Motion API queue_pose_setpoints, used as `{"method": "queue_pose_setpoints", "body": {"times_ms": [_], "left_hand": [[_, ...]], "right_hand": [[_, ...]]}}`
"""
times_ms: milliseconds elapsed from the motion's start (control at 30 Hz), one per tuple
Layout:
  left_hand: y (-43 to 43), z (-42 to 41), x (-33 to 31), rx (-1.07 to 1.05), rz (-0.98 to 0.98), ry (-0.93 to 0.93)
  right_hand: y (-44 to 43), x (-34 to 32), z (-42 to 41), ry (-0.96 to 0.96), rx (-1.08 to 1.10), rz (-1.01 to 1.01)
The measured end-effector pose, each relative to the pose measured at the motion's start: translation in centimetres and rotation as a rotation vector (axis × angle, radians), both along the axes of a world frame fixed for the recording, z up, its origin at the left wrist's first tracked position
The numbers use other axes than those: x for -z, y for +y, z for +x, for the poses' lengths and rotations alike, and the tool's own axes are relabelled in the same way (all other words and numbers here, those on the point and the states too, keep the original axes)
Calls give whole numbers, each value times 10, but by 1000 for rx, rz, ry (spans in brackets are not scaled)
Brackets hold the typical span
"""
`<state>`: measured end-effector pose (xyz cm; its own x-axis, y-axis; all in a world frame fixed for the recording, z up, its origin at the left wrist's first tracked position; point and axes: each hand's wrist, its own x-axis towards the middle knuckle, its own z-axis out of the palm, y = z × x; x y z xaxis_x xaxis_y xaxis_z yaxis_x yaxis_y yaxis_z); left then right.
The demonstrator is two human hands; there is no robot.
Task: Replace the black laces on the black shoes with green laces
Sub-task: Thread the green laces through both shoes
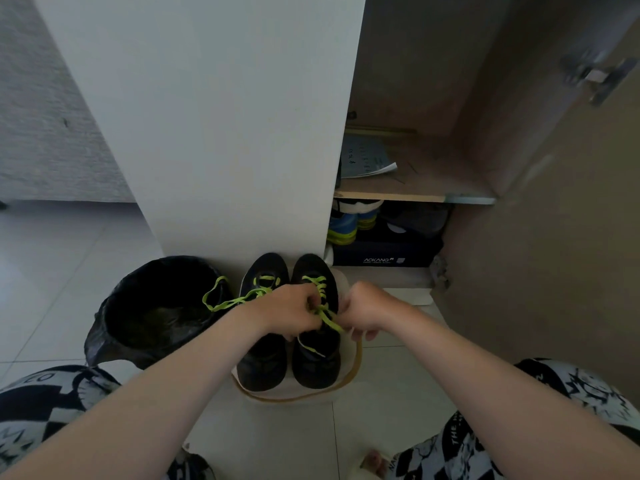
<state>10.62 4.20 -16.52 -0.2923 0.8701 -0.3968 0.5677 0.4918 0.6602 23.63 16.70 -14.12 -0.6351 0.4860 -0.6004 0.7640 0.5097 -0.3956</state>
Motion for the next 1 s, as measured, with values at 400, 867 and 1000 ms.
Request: {"method": "queue_pose_setpoints", "body": {"times_ms": [400,867,1000], "left_hand": [[-15,5,8,-80,118,-15],[8,4,30,45,205,434],[12,12,32,9,130,521]], "right_hand": [[-34,42,-13,122,-166,632],[-1,21,-17,-16,-134,125],[4,7,-14,-14,-85,-50]]}}
